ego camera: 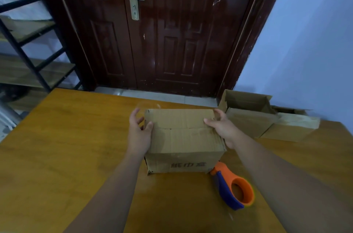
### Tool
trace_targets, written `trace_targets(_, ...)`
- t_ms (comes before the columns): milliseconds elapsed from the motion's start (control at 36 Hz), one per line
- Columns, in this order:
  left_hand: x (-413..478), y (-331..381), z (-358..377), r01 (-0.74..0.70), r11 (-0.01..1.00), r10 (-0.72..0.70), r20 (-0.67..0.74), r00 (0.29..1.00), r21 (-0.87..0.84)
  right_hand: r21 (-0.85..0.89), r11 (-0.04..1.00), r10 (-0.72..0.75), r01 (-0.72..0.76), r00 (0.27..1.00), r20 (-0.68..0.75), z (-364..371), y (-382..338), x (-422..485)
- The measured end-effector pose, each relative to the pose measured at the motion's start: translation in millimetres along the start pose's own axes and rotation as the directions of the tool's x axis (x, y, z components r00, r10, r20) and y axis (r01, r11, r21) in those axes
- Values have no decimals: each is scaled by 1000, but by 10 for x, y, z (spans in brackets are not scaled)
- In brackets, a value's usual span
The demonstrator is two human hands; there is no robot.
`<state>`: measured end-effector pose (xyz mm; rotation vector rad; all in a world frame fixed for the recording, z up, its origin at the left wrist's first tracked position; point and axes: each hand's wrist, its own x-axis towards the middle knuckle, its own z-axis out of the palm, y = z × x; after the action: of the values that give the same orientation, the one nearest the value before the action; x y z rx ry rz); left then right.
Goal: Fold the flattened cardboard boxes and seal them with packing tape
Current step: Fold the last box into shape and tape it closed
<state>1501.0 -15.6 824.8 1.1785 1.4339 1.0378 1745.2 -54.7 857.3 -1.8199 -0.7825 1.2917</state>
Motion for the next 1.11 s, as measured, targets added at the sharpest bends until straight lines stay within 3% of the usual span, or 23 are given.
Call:
trace_targets(139,16,96,55,134,970,-155,89,984,205,10,987,159,-159,987,-3,109,-94,15)
trace_targets(250,30,271,71,183,954,-225,159,961,239,-55,990,126,-133,985,-119,233,-156,27)
trace_targets(389,-75,384,124,60,966,-44,-68,997,253,-47,998,-45,36,979,-199,302,-212,-27)
trace_targets(500,-163,349,136,-89,986,124,-266,956,139,1,997,-80,83,970,-231,355,-220,-31)
trace_targets(556,-179,334,131,-123,990,139,-319,937,71,47,997,-43,57,967,-252,366,-200,-21)
trace_targets(667,-187,277,135,-161,985,132,-335,933,-62,244,964,173,-106,947,-270,370,-125,-9)
trace_targets(806,-166,135,66,-297,950,261,-277,925,-96,480,864,235,-149,964,-125,413,-15,-104)
trace_targets(861,-125,80,60,-245,957,207,-226,952,-155,541,833,194,-116,977,-89,423,81,-109)
trace_targets(917,-81,43,63,-58,944,1,-172,985,-325,579,810,147,-90,988,-52,430,212,-102)
trace_targets(972,-63,-65,42,104,866,-160,-75,984,-488,574,813,135,-95,990,-29,430,361,-109)
trace_targets(1111,-146,-454,-44,206,780,-249,9,968,-591,455,877,156,-155,987,34,409,746,-155)
